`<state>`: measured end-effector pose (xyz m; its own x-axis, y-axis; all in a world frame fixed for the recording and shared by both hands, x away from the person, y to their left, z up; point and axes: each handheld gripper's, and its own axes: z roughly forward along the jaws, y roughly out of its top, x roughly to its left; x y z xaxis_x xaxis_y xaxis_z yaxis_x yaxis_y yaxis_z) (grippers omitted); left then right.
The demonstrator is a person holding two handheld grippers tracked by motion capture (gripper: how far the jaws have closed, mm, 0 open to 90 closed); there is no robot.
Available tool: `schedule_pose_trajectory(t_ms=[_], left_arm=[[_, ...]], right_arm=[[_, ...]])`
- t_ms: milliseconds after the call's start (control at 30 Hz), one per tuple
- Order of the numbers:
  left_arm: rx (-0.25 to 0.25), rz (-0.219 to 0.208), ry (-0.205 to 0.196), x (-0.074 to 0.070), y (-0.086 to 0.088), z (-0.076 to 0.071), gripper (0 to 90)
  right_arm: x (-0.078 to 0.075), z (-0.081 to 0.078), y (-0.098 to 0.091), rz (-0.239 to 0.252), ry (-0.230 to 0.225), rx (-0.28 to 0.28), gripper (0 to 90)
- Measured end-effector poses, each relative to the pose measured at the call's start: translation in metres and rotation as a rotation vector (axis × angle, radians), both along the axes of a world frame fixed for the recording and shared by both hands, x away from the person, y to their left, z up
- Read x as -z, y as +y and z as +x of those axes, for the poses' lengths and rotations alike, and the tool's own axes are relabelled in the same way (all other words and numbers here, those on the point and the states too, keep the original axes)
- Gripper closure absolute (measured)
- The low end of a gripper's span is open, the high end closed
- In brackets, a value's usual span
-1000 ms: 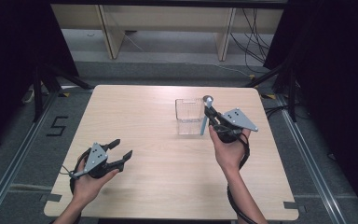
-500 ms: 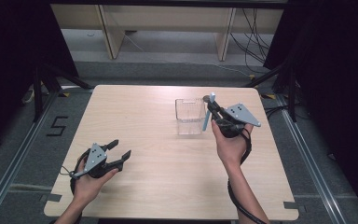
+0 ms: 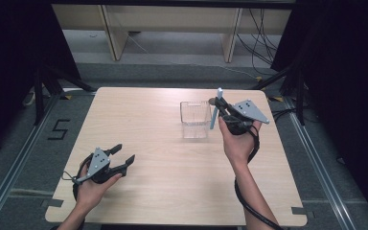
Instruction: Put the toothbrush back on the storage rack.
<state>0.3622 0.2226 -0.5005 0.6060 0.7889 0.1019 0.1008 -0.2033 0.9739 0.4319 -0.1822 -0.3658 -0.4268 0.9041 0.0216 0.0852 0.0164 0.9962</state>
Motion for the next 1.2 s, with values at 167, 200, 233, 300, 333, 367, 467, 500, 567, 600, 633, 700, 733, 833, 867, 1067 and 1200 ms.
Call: schedule_pose_trajectory(t_ms=[167,200,233,300,333,367,467,500,567,600,633,700,733,833,867,1067,1200], left_arm=[[0.001,-0.001,0.002,0.0,0.0,0.0,34.9],[0.0,0.0,0.004,0.0,0.0,0.0,34.9],[-0.007,0.011,0.015,0.0,0.0,-0.002,34.9],[-0.006,0.01,0.016,0.0,0.0,-0.002,34.9],[-0.005,0.012,0.016,0.0,0.0,-0.002,34.9],[-0.005,0.012,0.016,0.0,0.0,-0.002,34.9],[-0.006,0.012,0.016,0.0,0.0,-0.002,34.8],[-0.006,0.012,0.016,0.0,0.0,-0.002,34.8],[-0.006,0.011,0.016,0.0,0.0,-0.002,34.8],[-0.006,0.013,0.015,0.0,0.0,-0.002,34.8],[-0.006,0.012,0.015,0.0,0.0,-0.002,34.8],[-0.006,0.011,0.016,0.0,0.0,-0.002,34.8],[-0.005,0.01,0.016,0.0,0.0,-0.002,34.8],[-0.005,0.012,0.017,0.001,0.0,-0.002,34.8],[-0.004,0.012,0.017,0.001,0.0,-0.002,34.8],[-0.003,0.014,0.018,0.001,0.0,-0.002,34.7],[-0.003,0.013,0.019,0.001,-0.001,-0.002,34.7]], right_arm=[[-0.002,0.003,-0.001,-0.012,-0.016,0.011,84.6],[-0.002,0.003,-0.001,0.0,0.005,0.009,84.6],[-0.003,0.005,0.0,0.008,-0.005,0.01,84.6],[-0.004,0.006,-0.001,-0.004,-0.012,0.006,84.6],[-0.006,0.007,0.0,-0.006,-0.02,0.006,84.6],[-0.006,0.007,0.0,-0.006,-0.02,0.006,84.6],[-0.009,0.009,0.002,-0.003,-0.017,0.012,84.5],[-0.009,0.009,0.002,-0.003,-0.017,0.012,84.5],[-0.011,0.011,0.002,0.0,-0.034,0.013,84.5],[-0.012,0.011,0.003,0.003,-0.027,0.015,84.5],[-0.013,0.012,0.003,0.007,-0.029,0.008,84.6],[-0.014,0.013,0.004,0.004,-0.036,0.017,84.5],[-0.016,0.014,0.004,-0.002,-0.038,0.019,84.6],[-0.016,0.016,0.005,0.005,-0.047,0.019,84.5],[-0.017,0.016,0.006,0.002,-0.039,0.02,84.5],[-0.017,0.02,0.007,0.005,-0.042,0.022,84.5],[-0.014,0.024,0.009,0.015,-0.038,0.021,84.5]])
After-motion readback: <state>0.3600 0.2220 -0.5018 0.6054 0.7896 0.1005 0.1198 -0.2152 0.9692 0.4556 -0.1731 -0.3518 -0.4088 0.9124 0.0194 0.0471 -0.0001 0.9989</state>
